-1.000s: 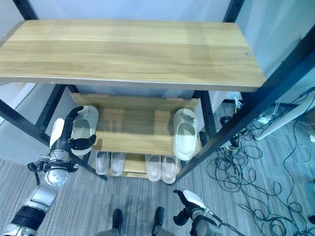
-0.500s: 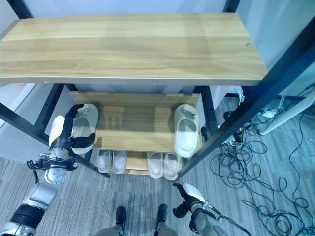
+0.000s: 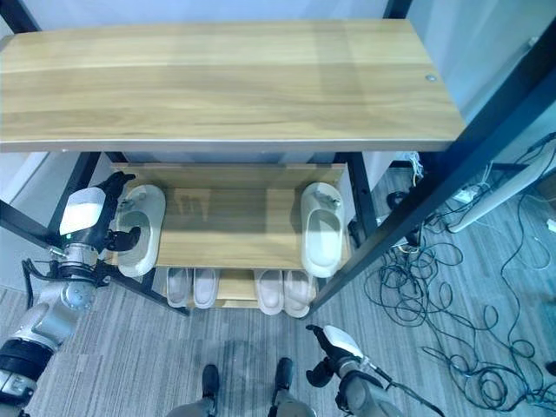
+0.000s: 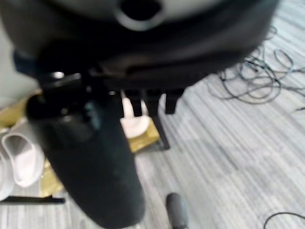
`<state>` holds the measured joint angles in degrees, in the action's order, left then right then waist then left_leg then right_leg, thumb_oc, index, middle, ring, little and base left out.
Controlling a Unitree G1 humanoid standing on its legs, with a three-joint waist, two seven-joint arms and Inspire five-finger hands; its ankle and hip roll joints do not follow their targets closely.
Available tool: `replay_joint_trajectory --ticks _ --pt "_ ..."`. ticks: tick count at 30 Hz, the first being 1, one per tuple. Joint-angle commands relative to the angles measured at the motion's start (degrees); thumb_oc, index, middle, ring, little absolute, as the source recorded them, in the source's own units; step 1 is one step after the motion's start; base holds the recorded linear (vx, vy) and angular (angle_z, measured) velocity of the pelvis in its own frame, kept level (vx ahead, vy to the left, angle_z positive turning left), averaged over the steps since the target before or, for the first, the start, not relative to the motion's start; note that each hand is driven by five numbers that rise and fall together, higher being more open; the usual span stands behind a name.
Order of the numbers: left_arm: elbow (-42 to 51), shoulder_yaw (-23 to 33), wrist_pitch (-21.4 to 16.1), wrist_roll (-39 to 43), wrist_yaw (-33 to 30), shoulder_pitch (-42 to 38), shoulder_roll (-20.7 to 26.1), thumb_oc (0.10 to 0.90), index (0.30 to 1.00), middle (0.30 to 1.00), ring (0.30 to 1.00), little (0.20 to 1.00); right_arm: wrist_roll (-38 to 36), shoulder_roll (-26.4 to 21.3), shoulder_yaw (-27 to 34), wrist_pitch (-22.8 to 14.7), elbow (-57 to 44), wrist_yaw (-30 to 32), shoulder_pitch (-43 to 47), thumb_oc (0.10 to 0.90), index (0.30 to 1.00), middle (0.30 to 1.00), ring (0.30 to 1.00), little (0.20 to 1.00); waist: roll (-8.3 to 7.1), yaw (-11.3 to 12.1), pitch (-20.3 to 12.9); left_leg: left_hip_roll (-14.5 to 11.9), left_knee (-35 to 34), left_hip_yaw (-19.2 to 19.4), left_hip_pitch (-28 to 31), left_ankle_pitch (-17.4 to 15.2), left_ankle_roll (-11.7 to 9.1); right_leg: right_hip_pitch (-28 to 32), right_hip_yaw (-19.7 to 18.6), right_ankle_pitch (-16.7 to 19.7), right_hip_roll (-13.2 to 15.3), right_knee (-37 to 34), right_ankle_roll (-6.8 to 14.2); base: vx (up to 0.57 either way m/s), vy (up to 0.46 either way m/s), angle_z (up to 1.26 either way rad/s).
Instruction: Arrange the slippers neatly on the shoe rack.
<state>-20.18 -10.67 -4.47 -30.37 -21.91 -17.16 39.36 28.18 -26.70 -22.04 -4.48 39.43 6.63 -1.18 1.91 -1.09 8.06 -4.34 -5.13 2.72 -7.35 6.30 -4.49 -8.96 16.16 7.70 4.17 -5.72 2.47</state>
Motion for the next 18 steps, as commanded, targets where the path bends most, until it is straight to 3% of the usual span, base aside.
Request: replay_joint_trajectory --ticks 1,12,13,18 --pt "-3.2 0.0 0.4 -1.3 -2.7 -9.2 5.5 0.8 0.9 0.9 0.9 0.9 0.5 -2.9 -0.7 -2.3 -5.8 1.5 -0.7 0.8 0.9 0.9 0.9 0.9 -2.3 -0.3 -3.8 -0.5 0.1 0.9 -2.8 -3.6 -2.0 1.3 -1.5 -6.7 3.6 0.7 5.3 0.0 0.0 0.0" --pt "-8.2 -3.7 1.1 1.0 -2.2 -14.8 4.2 0.8 0.9 0.9 0.9 0.9 0.2 -2.7 -1.4 -2.2 -6.1 1.6 -0.6 0.8 0.9 0.9 0.9 0.9 -2.82 -1.2 -3.7 -0.5 0.1 1.4 -3.1 -3.6 -1.9 0.8 -2.0 -6.4 3.7 0.7 5.4 0.0 0.0 0.0" --pt "-8.8 -3.9 1.1 1.7 -2.1 -15.2 3.7 0.4 0.3 0.3 0.3 0.3 0.1 -2.7 -1.4 -2.1 -6.2 1.6 -0.6 0.8 0.9 0.9 0.9 0.9 -2.87 -1.3 -3.8 -0.5 0.1 1.4 -3.0 -3.6 -1.8 0.7 -2.1 -6.3 3.7 0.7 5.4 0.0 0.0 0.0" --pt "-10.0 -5.4 0.4 3.6 -1.1 -16.3 2.8 0.4 0.3 0.3 0.3 0.3 -0.3 -2.7 -1.4 -1.9 -6.1 1.6 -0.8 0.8 0.9 0.9 0.9 0.9 -2.83 -1.6 -3.9 -0.6 0.1 1.7 -2.9 -3.7 -1.7 0.6 -2.5 -6.2 3.7 0.7 5.4 0.0 -0.001 -0.03"
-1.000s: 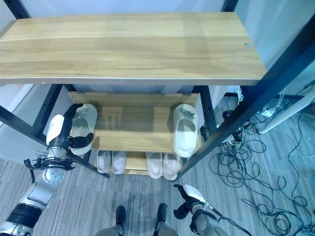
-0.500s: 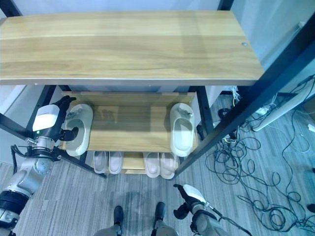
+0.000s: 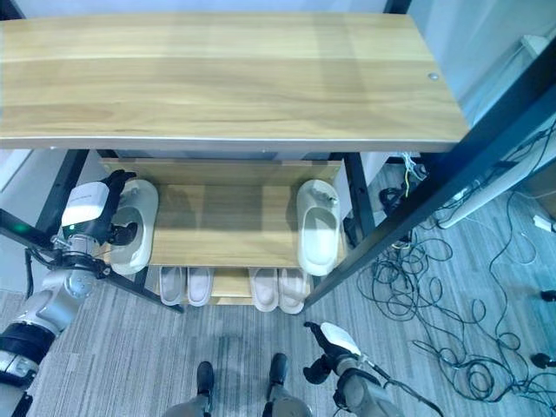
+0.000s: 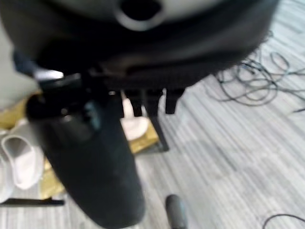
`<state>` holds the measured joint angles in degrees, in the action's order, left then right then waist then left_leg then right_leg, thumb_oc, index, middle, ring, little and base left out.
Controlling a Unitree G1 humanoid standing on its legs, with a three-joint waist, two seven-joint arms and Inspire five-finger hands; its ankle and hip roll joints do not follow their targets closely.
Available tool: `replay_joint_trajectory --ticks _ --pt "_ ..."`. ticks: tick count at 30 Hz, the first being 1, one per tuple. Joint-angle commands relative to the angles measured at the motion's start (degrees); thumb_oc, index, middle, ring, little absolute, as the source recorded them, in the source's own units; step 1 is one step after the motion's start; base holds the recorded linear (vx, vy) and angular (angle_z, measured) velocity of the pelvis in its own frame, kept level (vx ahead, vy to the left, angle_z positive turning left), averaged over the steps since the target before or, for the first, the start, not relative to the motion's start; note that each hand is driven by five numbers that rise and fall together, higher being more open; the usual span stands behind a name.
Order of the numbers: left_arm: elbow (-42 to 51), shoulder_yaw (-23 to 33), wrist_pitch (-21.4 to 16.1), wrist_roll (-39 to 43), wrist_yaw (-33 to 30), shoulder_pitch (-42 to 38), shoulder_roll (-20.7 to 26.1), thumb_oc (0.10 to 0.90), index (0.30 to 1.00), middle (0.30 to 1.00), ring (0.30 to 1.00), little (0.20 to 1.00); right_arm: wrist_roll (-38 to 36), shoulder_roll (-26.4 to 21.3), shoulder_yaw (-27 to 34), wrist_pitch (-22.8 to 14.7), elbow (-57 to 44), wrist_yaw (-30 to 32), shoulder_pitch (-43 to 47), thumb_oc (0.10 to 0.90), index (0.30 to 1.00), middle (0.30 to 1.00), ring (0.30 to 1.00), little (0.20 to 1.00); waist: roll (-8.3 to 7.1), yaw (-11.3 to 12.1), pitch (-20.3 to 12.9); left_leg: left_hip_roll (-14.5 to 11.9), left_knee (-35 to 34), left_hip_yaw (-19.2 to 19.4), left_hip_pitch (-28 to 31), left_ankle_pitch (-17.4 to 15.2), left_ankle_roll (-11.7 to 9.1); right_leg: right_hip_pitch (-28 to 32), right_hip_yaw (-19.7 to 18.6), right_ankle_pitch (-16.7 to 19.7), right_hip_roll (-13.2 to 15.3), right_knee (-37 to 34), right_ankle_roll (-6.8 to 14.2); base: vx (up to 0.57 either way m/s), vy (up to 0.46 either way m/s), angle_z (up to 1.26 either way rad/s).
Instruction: Arrange the slippers neatly on the shoe rack.
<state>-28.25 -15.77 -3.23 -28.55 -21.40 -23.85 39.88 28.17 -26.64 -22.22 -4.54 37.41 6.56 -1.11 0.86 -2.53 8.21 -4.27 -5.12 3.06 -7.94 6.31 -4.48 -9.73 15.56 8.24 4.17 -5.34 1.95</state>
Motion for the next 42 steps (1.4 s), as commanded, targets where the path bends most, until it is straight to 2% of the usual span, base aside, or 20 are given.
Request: replay_joint_trajectory --ticks 1,10,19,24,27,28,34,42 --pt "-1.8 -0.5 -0.9 2.0 -1.5 -9.7 2.2 0.4 0.3 0.3 0.3 0.3 -0.3 -2.8 -1.1 -1.7 -4.1 1.7 -0.9 0.8 0.9 0.9 0.9 0.9 -1.7 -0.2 -4.1 -0.7 0.1 1.5 -2.3 -3.8 -1.7 1.3 -2.0 -6.8 3.7 0.3 5.9 0.0 -0.007 -0.08" --pt "0.7 -1.3 -2.1 3.4 -0.7 -9.1 0.1 0.4 0.3 0.3 0.3 0.3 -0.6 -2.8 -0.8 -1.0 -4.6 1.6 -1.1 0.8 0.9 0.9 0.9 0.9 -0.76 -0.3 -3.8 -0.6 0.1 2.2 -2.0 -3.5 -1.8 1.2 -2.5 -6.7 3.7 0.3 5.8 -0.01 -0.014 -0.05" --pt "9.4 -2.3 -4.5 5.8 -0.4 -5.9 -6.8 0.4 0.3 0.3 0.3 0.3 -0.7 -2.8 0.5 -0.2 -3.8 2.6 -1.3 0.8 0.9 0.9 0.9 0.9 1.62 -0.5 -3.4 -0.9 0.1 2.9 -1.7 -3.1 -2.0 1.2 -3.2 -6.9 3.5 0.3 5.7 0.0 -0.014 -0.02" --pt "12.3 -2.8 -5.1 7.5 -1.8 -7.7 -9.2 0.4 0.3 0.3 0.3 0.3 -0.8 -3.5 1.1 0.1 -3.5 3.5 -1.4 0.8 0.9 0.9 0.9 0.9 2.75 -1.0 -2.8 -1.0 0.1 3.4 -1.5 -2.9 -1.9 0.9 -3.8 -6.9 3.3 0.3 5.7 -0.01 -0.012 -0.09" --pt "13.8 -4.0 -5.4 8.5 -3.0 -10.3 -10.9 0.4 0.3 0.3 0.3 0.3 -0.9 -4.4 1.7 0.3 -3.7 4.2 -1.8 0.8 0.9 0.9 0.9 0.9 4.34 -2.0 -2.4 -0.9 0.1 4.2 -1.6 -2.8 -1.9 0.3 -4.6 -6.7 3.4 0.3 5.9 -0.02 0.01 -0.1" --pt "13.7 -4.0 -5.4 8.5 -3.0 -10.4 -11.0 0.4 0.3 0.3 0.3 0.3 -0.9 -4.4 1.8 0.3 -3.7 4.2 -1.8 0.8 0.9 0.9 0.9 0.9 4.39 -1.9 -2.4 -1.0 0.1 4.2 -1.6 -2.8 -1.9 0.3 -4.6 -6.7 3.4 0.3 5.9 -0.01 0.018 -0.16" --pt "11.4 -6.5 -4.8 9.9 -5.0 -16.5 -11.8 0.4 0.3 0.3 0.3 0.3 -1.1 -6.3 2.6 0.5 -4.5 5.1 -2.3 0.8 0.9 0.9 0.9 0.9 7.36 -4.4 -1.7 -0.9 0.1 6.2 -1.4 -3.0 -1.6 -1.0 -6.7 -6.2 3.4 0.3 6.2 0.0 0.029 -0.21" --pt "5.5 -7.0 -3.5 9.3 -7.0 -20.6 -8.0 0.4 0.3 0.3 0.3 0.3 -1.5 -8.4 3.8 0.3 -5.5 5.4 -3.2 0.8 0.9 0.9 0.9 0.9 8.94 -6.1 -1.0 -0.9 0.1 8.4 -1.1 -3.3 -1.6 -2.4 -8.6 -5.5 3.4 0.3 6.9 0.01 0.018 -0.21"
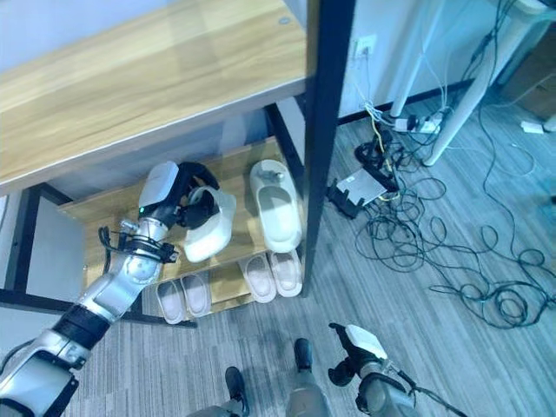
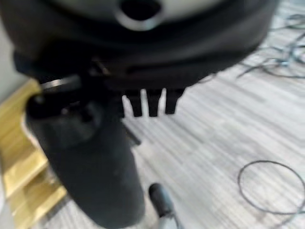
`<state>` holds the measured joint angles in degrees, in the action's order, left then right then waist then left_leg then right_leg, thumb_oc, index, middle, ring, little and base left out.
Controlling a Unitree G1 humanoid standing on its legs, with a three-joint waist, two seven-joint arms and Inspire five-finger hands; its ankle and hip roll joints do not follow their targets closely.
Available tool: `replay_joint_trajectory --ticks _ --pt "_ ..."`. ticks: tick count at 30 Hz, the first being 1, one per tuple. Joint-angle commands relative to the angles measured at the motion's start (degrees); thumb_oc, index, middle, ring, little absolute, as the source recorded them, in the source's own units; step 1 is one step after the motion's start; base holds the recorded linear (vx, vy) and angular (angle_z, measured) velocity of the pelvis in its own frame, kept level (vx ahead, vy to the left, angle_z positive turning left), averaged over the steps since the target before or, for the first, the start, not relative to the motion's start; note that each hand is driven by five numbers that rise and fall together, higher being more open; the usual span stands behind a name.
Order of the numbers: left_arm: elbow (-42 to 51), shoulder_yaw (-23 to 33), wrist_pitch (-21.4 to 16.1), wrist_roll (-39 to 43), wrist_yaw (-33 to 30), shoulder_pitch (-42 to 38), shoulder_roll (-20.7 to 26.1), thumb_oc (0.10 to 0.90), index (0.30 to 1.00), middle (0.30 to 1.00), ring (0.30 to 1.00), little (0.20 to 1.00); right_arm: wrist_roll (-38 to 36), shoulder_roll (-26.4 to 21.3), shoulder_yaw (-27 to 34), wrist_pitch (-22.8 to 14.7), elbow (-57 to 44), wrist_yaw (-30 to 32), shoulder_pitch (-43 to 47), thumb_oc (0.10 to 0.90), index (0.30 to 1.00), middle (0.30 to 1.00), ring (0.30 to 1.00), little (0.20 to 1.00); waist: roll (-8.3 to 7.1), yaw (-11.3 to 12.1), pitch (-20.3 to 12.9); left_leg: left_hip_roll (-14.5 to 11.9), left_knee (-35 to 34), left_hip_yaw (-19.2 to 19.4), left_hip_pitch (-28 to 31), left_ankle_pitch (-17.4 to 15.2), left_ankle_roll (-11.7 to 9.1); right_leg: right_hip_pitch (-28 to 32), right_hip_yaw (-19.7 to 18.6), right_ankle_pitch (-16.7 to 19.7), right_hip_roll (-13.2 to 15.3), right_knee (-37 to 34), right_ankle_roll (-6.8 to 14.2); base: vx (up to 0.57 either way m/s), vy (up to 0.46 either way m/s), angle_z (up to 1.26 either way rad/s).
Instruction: Arrange the slippers neatly on the shoe rack.
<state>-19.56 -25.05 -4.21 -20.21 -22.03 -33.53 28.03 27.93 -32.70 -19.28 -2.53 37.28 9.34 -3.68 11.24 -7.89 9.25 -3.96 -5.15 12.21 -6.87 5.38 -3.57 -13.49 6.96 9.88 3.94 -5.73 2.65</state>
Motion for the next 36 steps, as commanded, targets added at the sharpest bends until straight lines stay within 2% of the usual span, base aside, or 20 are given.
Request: replay_joint_trajectory --ticks 1,8,9,10,11,12,18,23,36 --pt "-4.2 2.1 -2.5 1.0 -6.5 -11.7 4.6 0.4 0.3 0.3 0.3 0.3 -1.4 -2.5 1.0 -1.8 -5.4 2.6 -0.7 0.8 0.9 0.9 0.9 0.9 -1.39 -0.8 -2.0 -1.3 0.2 -0.4 -2.1 -2.4 -2.6 1.2 -0.1 -7.1 3.6 0.7 6.2 0.02 0.002 -0.12" --pt "-11.4 -1.0 -1.2 -0.1 -6.3 -17.2 5.9 0.4 0.3 0.3 0.3 0.3 -2.2 -3.5 1.3 -2.4 -5.5 2.8 -1.1 0.8 0.9 0.9 0.9 0.9 -1.15 -2.1 -1.6 -1.0 0.2 -0.7 -2.6 -2.4 -2.7 0.3 -0.1 -6.8 3.9 0.7 5.9 0.0 -0.001 -0.09" --pt "-12.1 -1.4 -1.0 -0.3 -6.3 -17.9 5.9 0.438 0.356 0.356 0.356 0.356 -2.4 -3.5 1.3 -2.5 -5.5 2.8 -1.2 0.8 0.9 0.9 0.9 0.9 -1.16 -2.3 -1.6 -0.9 0.2 -0.7 -2.7 -2.4 -2.7 0.2 0.0 -6.8 3.9 0.7 5.9 0.0 0.0 0.0" --pt "-12.2 -1.5 -1.1 -0.3 -6.3 -18.0 5.8 0.438 0.356 0.356 0.356 0.356 -2.4 -3.4 1.3 -2.5 -5.5 2.8 -1.1 0.8 0.9 0.9 0.9 0.9 -1.17 -2.3 -1.6 -0.9 0.2 -0.7 -2.8 -2.3 -2.7 0.2 0.0 -6.8 3.9 0.7 5.9 0.0 0.0 0.0" --pt "-13.1 -2.1 -1.0 -0.6 -6.2 -18.8 5.9 0.591 0.587 0.587 0.587 0.587 -2.5 -3.4 1.3 -2.7 -5.6 2.8 -1.2 0.8 0.9 0.9 0.9 0.9 -1.18 -2.3 -1.6 -0.9 0.2 -0.8 -2.9 -2.3 -2.6 0.1 0.0 -6.8 3.9 0.7 5.9 0.0 0.0 0.0" --pt "-13.8 -2.6 -0.8 -0.9 -6.2 -19.3 5.8 0.8 0.9 0.9 0.9 0.9 -2.6 -3.3 1.2 -2.8 -5.6 2.9 -1.2 0.8 0.9 0.9 0.9 0.9 -1.22 -2.4 -1.6 -0.9 0.2 -1.0 -3.0 -2.3 -2.6 0.0 0.1 -6.8 3.9 0.7 5.9 0.0 0.0 0.0" --pt "-15.5 -3.7 -0.9 -0.4 -6.2 -21.3 5.1 0.8 0.9 0.9 0.9 0.9 -3.1 -2.9 0.9 -3.2 -5.0 3.2 -1.3 0.8 0.9 0.9 0.9 0.9 -1.55 -2.5 -1.6 -0.8 0.2 -1.4 -3.6 -2.2 -2.6 -0.3 0.4 -6.8 3.9 0.7 5.8 0.0 -0.002 0.01" --pt "-13.1 -4.8 -1.4 -1.7 -4.9 -19.9 2.7 0.8 0.9 0.9 0.9 0.9 -3.1 -2.2 0.7 -3.4 -4.1 3.6 -1.4 0.8 0.9 0.9 0.9 0.9 -1.78 -2.1 -1.5 -0.8 0.2 -2.3 -3.8 -2.0 -2.6 0.1 0.8 -7.1 3.8 0.7 5.5 0.0 -0.014 0.03" --pt "-9.1 -4.3 -1.9 -2.6 -3.5 -15.8 0.1 0.8 0.9 0.9 0.9 0.9 -3.5 -1.0 0.3 -3.4 -4.2 4.2 -0.6 0.8 0.9 0.9 0.9 0.9 -2.32 -0.5 -1.8 -1.0 0.2 -3.6 -3.7 -1.8 -2.7 1.2 1.9 -7.9 3.4 0.7 5.1 0.0 -0.013 0.05"
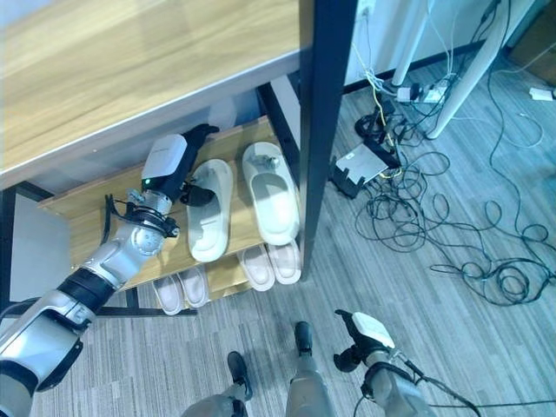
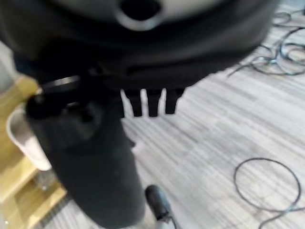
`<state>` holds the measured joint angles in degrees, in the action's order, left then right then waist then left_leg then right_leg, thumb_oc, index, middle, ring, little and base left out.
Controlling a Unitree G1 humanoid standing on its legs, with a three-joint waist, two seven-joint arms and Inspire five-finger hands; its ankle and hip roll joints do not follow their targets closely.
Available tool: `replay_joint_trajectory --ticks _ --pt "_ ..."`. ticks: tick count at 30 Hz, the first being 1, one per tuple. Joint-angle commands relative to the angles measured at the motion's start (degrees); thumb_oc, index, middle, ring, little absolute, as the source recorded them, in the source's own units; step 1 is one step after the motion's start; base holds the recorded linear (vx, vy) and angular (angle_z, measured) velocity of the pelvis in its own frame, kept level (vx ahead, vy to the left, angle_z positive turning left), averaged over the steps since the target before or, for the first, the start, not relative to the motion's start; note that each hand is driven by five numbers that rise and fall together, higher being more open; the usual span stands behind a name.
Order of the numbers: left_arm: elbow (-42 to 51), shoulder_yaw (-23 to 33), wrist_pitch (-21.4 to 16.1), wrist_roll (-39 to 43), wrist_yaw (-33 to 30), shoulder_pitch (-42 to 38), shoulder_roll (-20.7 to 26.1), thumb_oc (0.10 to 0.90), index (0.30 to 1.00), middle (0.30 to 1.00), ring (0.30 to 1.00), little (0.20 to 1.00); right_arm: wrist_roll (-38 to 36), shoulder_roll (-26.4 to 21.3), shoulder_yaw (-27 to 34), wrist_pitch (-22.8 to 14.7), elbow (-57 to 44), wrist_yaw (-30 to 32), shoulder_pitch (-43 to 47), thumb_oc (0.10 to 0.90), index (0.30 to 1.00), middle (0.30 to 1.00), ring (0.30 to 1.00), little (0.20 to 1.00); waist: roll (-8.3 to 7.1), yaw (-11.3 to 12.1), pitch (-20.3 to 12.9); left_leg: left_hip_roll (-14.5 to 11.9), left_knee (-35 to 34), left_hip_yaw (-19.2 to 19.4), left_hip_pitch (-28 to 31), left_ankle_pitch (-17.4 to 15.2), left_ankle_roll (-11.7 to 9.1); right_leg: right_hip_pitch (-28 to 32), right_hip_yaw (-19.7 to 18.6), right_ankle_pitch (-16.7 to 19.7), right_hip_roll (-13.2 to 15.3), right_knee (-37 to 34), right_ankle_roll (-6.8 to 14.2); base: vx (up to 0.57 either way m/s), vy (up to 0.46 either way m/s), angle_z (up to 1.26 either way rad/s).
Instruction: Arrange the slippers neatly on the shoe rack.
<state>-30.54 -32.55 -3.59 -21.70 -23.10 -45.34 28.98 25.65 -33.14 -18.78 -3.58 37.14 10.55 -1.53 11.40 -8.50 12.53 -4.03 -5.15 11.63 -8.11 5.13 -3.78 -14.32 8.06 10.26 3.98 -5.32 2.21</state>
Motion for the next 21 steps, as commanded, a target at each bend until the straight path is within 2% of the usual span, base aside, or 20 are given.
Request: replay_joint_trajectory --ticks 1,11,21 --pt "2.4 3.3 -2.6 -1.2 -2.3 -3.4 -1.0 0.8 0.9 0.9 0.9 0.9 -1.1 -0.5 -0.3 -2.3 -4.0 3.1 -2.6 0.8 0.9 0.9 0.9 0.9 -2.55 0.3 -5.0 -1.0 0.1 -3.1 -2.5 -1.5 -2.6 2.1 0.9 -8.3 3.4 0.3 5.5 -0.02 -0.01 0.06" --pt "4.5 5.1 -2.9 -1.3 -1.8 2.2 -2.6 0.8 0.9 0.9 0.9 0.9 -0.6 0.4 -0.6 -1.9 -3.7 3.1 -2.4 0.8 0.9 0.9 0.9 0.9 -2.88 1.4 -4.6 -1.1 0.1 -3.5 -2.1 -1.3 -2.7 2.7 1.4 -8.5 3.2 0.3 5.2 -0.01 -0.004 0.05" --pt "10.0 7.1 -4.1 -1.3 -1.1 7.0 -1.9 0.8 0.9 0.9 0.9 0.9 0.0 1.2 -1.3 -1.6 -3.4 3.3 -1.4 0.8 0.9 0.9 0.9 0.9 -2.89 2.6 -5.1 -1.2 0.1 -4.0 -1.6 -1.2 -2.8 3.9 2.0 -9.0 3.1 0.3 5.0 0.0 -0.003 0.04"
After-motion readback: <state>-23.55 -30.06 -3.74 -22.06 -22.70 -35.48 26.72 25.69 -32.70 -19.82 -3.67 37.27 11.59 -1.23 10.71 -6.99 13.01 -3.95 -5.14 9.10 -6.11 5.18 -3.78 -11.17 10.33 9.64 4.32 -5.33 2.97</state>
